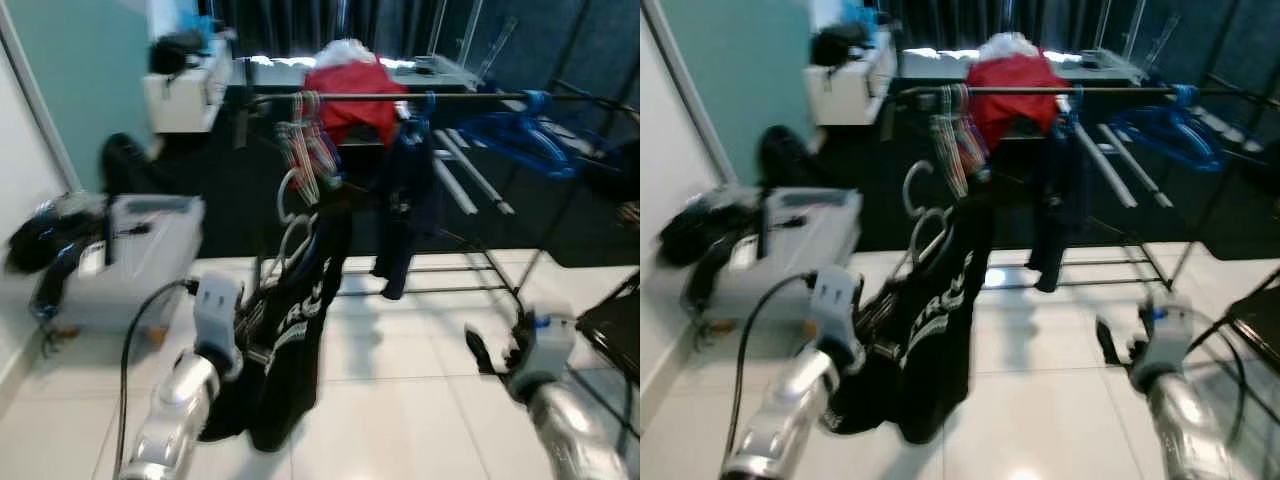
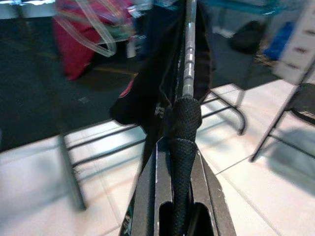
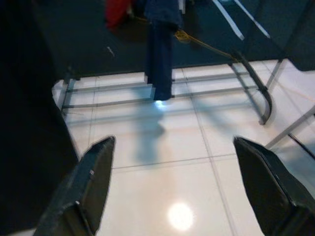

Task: Hang hanger

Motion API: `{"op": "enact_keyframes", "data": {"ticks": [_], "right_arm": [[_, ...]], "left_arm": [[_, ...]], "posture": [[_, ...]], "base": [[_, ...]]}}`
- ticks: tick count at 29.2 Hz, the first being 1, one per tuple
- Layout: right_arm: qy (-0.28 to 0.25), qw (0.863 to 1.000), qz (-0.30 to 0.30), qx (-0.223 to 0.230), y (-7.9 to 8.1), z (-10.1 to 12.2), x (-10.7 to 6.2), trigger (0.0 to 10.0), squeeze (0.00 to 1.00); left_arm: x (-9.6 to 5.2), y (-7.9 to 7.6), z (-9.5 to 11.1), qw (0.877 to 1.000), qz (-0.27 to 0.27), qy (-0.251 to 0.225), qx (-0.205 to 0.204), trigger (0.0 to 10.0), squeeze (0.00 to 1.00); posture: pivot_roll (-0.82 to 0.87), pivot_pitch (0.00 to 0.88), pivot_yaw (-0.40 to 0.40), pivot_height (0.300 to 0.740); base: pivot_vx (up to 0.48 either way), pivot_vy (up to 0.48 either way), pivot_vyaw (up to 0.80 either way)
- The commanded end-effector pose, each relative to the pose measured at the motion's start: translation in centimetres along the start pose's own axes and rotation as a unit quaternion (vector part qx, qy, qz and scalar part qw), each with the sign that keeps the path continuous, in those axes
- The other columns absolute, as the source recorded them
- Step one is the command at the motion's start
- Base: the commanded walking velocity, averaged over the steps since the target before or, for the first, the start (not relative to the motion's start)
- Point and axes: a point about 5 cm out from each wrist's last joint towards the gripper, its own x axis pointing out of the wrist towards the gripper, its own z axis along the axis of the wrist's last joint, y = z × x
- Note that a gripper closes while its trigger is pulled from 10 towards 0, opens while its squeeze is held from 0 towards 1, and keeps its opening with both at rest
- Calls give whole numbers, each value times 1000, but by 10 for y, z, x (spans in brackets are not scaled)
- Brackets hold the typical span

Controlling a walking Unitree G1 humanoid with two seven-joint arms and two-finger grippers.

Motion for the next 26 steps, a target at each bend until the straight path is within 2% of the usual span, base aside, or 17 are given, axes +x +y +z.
{"op": "enact_keyframes", "data": {"ticks": [1,7,9,11,19,23,24,25,26], "right_arm": [[-12,1000,11,-8,6,6,-2,10000,0],[-12,1000,-7,-10,-1,5,-3,10000,0],[-25,1000,-10,-11,-1,12,3,10000,0],[-30,999,-11,-10,-1,15,7,10000,0],[-44,999,-11,-4,1,23,10,10000,0],[-46,999,-6,-3,3,25,9,10000,0],[-51,999,-1,-6,5,27,8,10000,0],[-51,999,-1,-6,5,27,8,10000,0],[-55,998,3,-6,5,29,8,10000,0]], "left_arm": [[1,-2,13,1000,-4,-21,13,10000,0],[8,-15,26,999,-26,-36,11,10000,0],[13,-29,34,998,-52,-46,14,10000,0],[14,-36,37,997,-64,-49,16,10000,0],[16,-49,42,996,-79,-41,13,10000,0],[18,-50,41,998,-54,-16,8,10000,0],[21,-46,40,1000,-12,8,10,10000,0],[21,-46,40,1000,-12,8,10,10000,0],[23,-41,39,999,32,31,27,10000,0]], "posture": [[-85,36,-21,740],[-90,31,-8,740],[-89,21,-1,740],[-90,19,1,740],[-78,13,-2,740],[-76,13,-2,740],[-76,12,-1,740],[-76,12,-1,740],[-82,13,3,740]], "base": [[431,0,-788],[431,0,-785],[428,0,-788],[424,0,-788],[420,0,-758],[418,0,0],[431,0,0],[431,0,0],[435,0,0]]}}
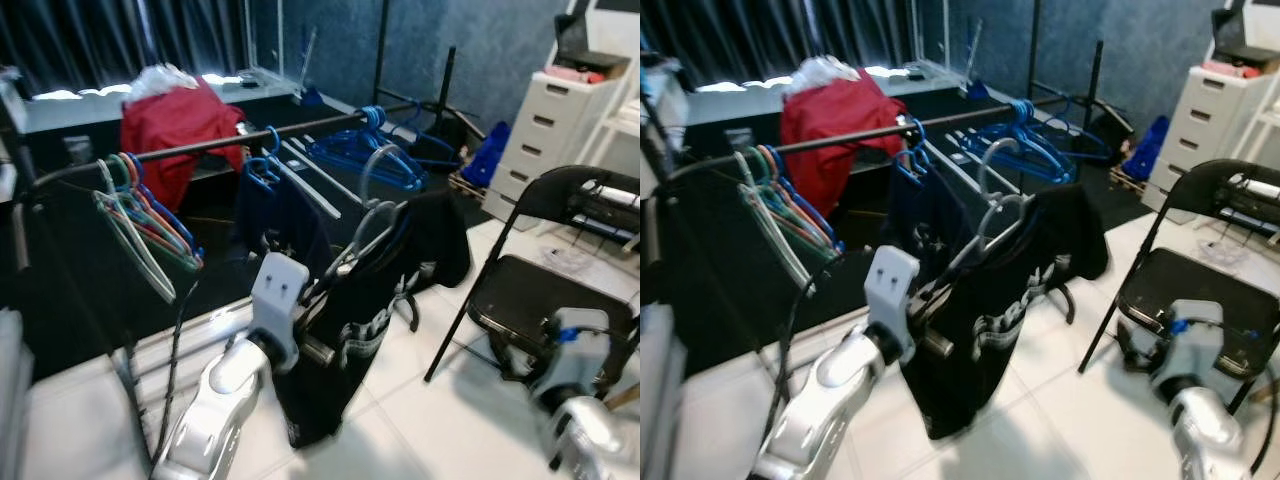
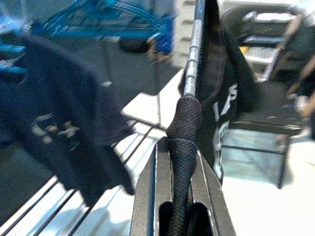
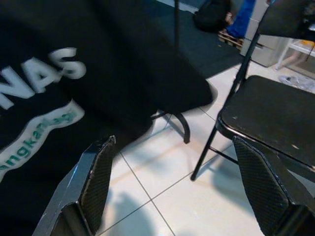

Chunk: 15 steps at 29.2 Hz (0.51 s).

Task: Hang hanger

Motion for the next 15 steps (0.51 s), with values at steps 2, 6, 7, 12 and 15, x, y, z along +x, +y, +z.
{"op": "enact_keyframes", "data": {"ticks": [2,6,7,12,15], "right_arm": [[-8,1000,4,-5,-1,6,-2,10000,0],[-10,1000,1,-2,-5,6,-4,10000,0],[-10,1000,1,-2,-5,6,-4,10000,0],[-6,1000,-2,-4,-8,4,-5,10000,0],[-1,1000,-2,-6,-9,3,-4,10000,0]], "left_arm": [[3,14,5,995,86,28,41,10000,0],[-4,46,6,981,183,45,38,10000,0],[-4,46,6,981,183,45,38,10000,0],[-15,69,12,966,252,40,35,10000,0],[-27,83,9,948,309,67,46,10000,0]], "posture": [[-87,14,6,740],[-87,17,7,740],[-87,17,7,740],[-82,18,8,740],[-80,17,7,740]], "base": [[429,0,0],[407,0,0],[390,0,0],[156,0,0],[0,0,0]]}}
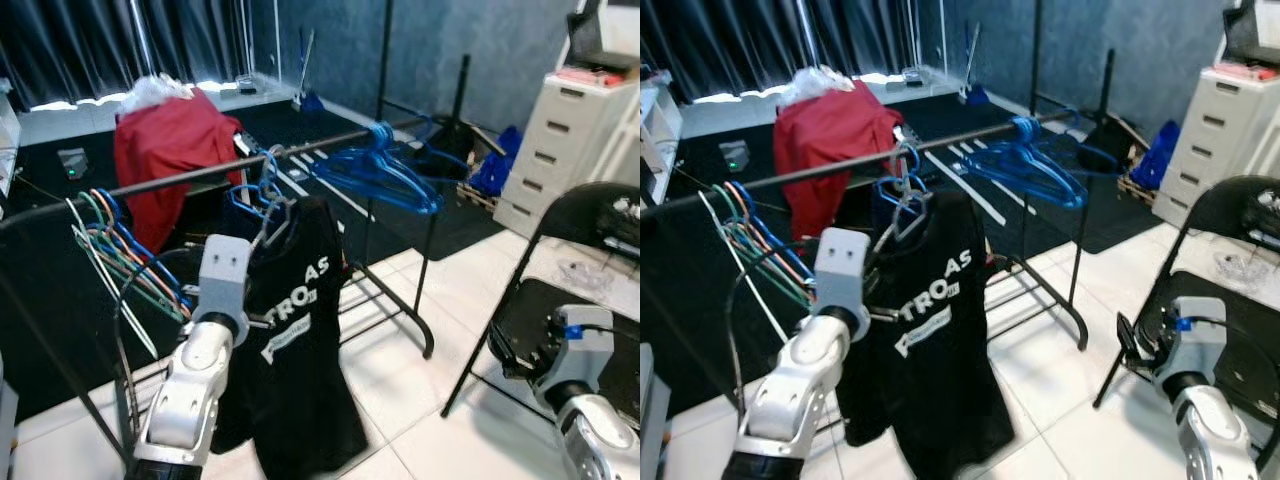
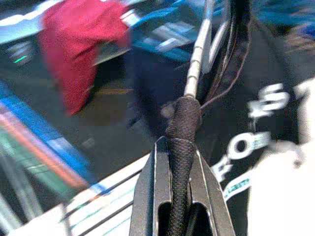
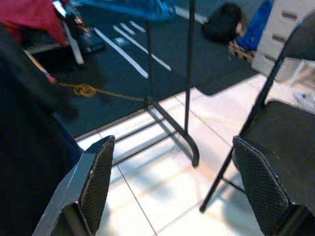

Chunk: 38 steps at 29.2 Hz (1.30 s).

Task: Hang hanger

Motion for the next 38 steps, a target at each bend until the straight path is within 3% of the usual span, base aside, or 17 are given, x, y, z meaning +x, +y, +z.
{"op": "enact_keyframes", "data": {"ticks": [1,6,11,15,19,26,28,29,30,32,33,34,38], "right_arm": [[9,1000,-4,1,-3,-3,-2,10000,0],[13,1000,-5,-4,-4,-3,0,10000,0],[16,1000,-8,-4,-5,-3,-1,10000,0],[18,1000,-8,-2,-4,-4,-2,10000,0],[18,1000,-9,0,-4,-5,-3,10000,0],[21,1000,-11,0,-5,-6,-4,10000,0],[22,1000,-12,0,-5,-6,-4,10000,0],[22,1000,-12,1,-5,-6,-5,10000,0],[22,1000,-12,1,-5,-6,-5,10000,0],[23,1000,-11,1,-4,-6,-4,10000,0],[23,1000,-11,1,-4,-6,-4,10000,0],[24,1000,-11,1,-4,-5,-3,10000,0],[24,1000,-11,1,-5,-5,-3,10000,0]], "left_arm": [[-4,15,-4,998,51,19,20,10000,0],[-8,22,-22,994,70,65,48,10000,0],[-4,50,-37,984,132,101,72,10000,0],[0,67,-36,978,164,99,80,10000,0],[0,70,-33,977,170,98,88,10000,0],[1,87,-24,967,189,79,150,10000,0],[1,95,-23,963,201,77,162,10000,0],[1,106,-23,956,221,75,176,10000,0],[1,106,-23,956,221,75,176,10000,0],[0,132,-23,942,269,78,186,10000,0],[0,132,-23,942,269,78,186,10000,0],[-2,144,-25,936,290,84,181,10000,0],[-3,151,-26,932,303,89,177,10000,0]], "posture": [[-78,18,6,740],[-78,17,6,740],[-77,24,6,740],[-83,30,10,740],[-83,31,11,740],[-85,36,11,740],[-85,36,11,740],[-85,36,11,740],[-85,36,11,740],[-79,36,6,740],[-79,36,6,740],[-75,37,4,740],[-75,37,3,740]], "base": [[0,0,0],[0,0,0],[0,0,0],[0,0,0],[0,0,0],[0,0,0],[0,0,0],[0,0,0],[0,0,0],[0,0,0],[0,0,0],[0,0,0],[0,0,0]]}}
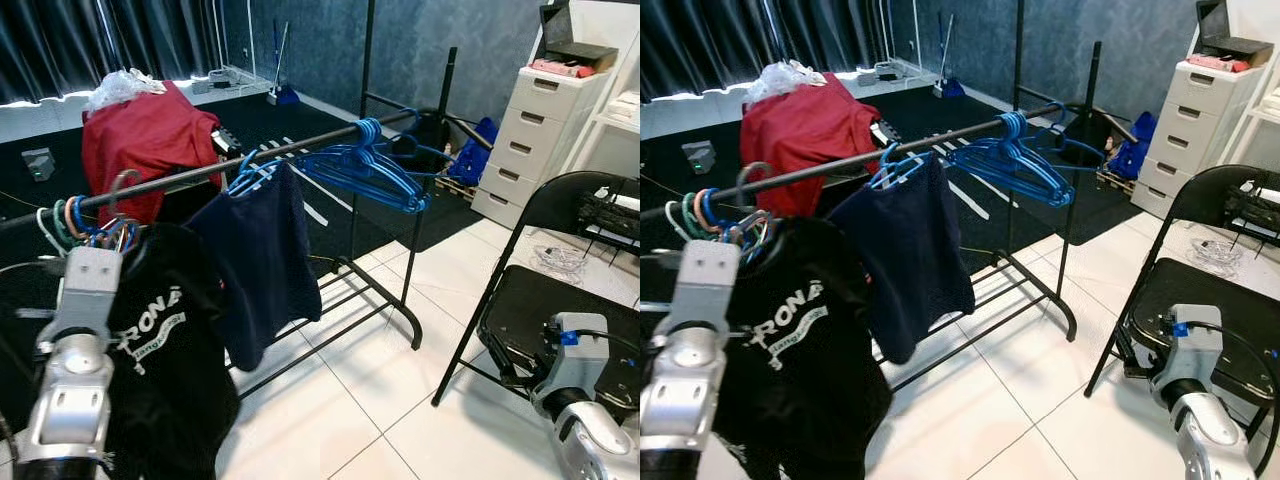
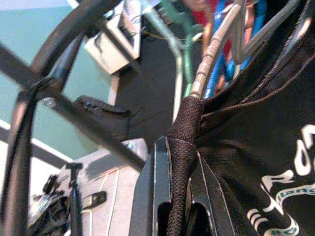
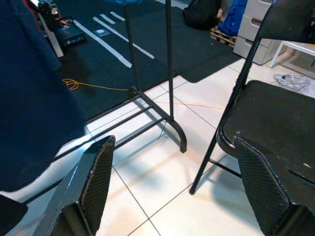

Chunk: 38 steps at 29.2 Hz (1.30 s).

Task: Hang hanger

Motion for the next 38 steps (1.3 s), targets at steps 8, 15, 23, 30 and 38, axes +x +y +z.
{"op": "enact_keyframes", "data": {"ticks": [8,15,23,30,38], "right_arm": [[6,1000,-5,0,-4,0,-1,10000,0],[10,1000,-7,0,-5,-2,-2,10000,0],[14,1000,-8,0,-5,-3,-2,10000,0],[11,1000,-10,0,-7,-1,0,10000,0],[11,1000,-10,-1,-7,-1,1,10000,0]], "left_arm": [[10,32,-22,996,71,30,32,10000,0],[1,18,-57,994,21,57,97,10000,0],[-16,-8,-85,980,-60,82,174,10000,0],[-8,0,-79,972,-45,56,225,10000,0],[-12,-22,-11,988,-100,-101,57,10000,0]], "posture": [[-76,42,3,740],[-72,48,9,740],[-70,47,5,740],[-68,39,8,740],[-64,41,4,740]], "base": [[0,0,0],[0,0,0],[0,0,0],[0,0,0],[0,0,0]]}}
